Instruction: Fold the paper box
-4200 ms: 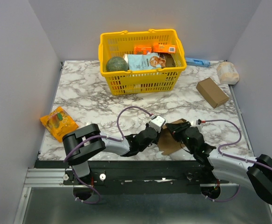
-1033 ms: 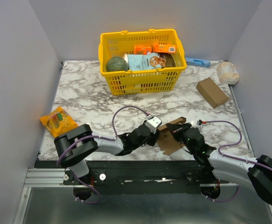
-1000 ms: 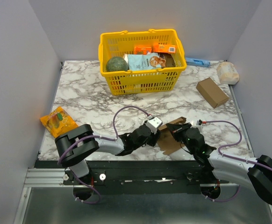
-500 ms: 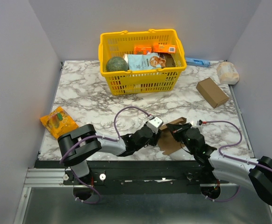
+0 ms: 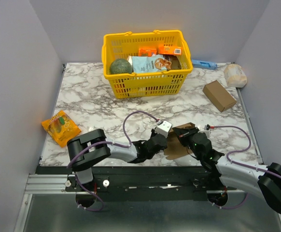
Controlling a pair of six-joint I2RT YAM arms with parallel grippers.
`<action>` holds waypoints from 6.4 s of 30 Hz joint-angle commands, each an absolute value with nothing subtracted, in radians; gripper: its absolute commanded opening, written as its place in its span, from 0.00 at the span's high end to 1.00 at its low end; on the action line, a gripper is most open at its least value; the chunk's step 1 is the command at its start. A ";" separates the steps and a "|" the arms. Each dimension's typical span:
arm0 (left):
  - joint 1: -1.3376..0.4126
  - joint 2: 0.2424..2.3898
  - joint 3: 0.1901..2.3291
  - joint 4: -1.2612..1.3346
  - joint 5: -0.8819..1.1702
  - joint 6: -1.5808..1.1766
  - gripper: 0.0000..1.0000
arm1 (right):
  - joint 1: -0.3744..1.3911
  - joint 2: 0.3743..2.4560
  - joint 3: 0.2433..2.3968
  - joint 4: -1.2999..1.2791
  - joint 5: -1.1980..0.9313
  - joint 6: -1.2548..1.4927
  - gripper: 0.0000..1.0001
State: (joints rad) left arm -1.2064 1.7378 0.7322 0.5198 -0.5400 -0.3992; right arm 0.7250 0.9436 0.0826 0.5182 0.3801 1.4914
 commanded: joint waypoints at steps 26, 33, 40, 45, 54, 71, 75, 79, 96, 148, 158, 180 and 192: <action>-1.278 1.901 0.988 0.290 -1.015 -0.376 1.00 | 0.732 0.681 0.028 0.124 0.454 1.532 1.00; -1.290 1.809 0.885 0.456 -0.915 -0.229 1.00 | 0.730 0.661 0.054 0.118 0.453 1.447 0.96; -1.206 1.691 0.858 0.214 -0.640 -0.239 1.00 | 0.732 0.555 0.141 0.049 0.430 1.224 0.45; -1.066 1.545 0.787 0.103 -0.399 -0.256 1.00 | 0.732 0.428 0.251 -0.136 0.379 0.993 0.21; -0.914 1.422 0.769 -0.081 -0.077 -0.235 1.00 | 0.732 0.431 0.351 -0.336 0.270 0.648 0.16; -0.844 1.348 0.755 -0.126 0.081 -0.261 1.00 | 0.764 0.664 0.304 -0.095 0.118 0.535 0.26; -0.838 1.342 0.753 -0.117 0.118 -0.276 1.00 | 0.791 0.672 0.290 -0.060 0.158 0.552 0.40; -0.836 1.350 0.755 -0.106 0.146 -0.288 1.00 | 0.807 0.666 0.284 -0.034 0.178 0.554 0.53; -0.833 1.342 0.611 0.208 -0.023 -0.474 1.00 | 0.824 0.672 0.272 -0.017 0.153 0.583 0.85; -0.831 1.460 0.506 0.523 -0.014 -0.367 0.66 | 0.831 0.623 0.222 0.037 0.104 0.598 0.85; -0.833 1.447 0.471 0.592 0.046 -0.328 0.61 | 0.831 0.618 0.209 -0.027 0.186 0.583 0.85; -0.704 1.370 0.437 0.614 0.208 -0.301 0.21 | 0.833 0.569 0.196 -0.023 0.129 0.517 0.84; -0.701 1.534 0.514 0.667 0.275 -0.264 0.95 | 0.831 0.578 0.219 -0.060 0.144 0.511 0.77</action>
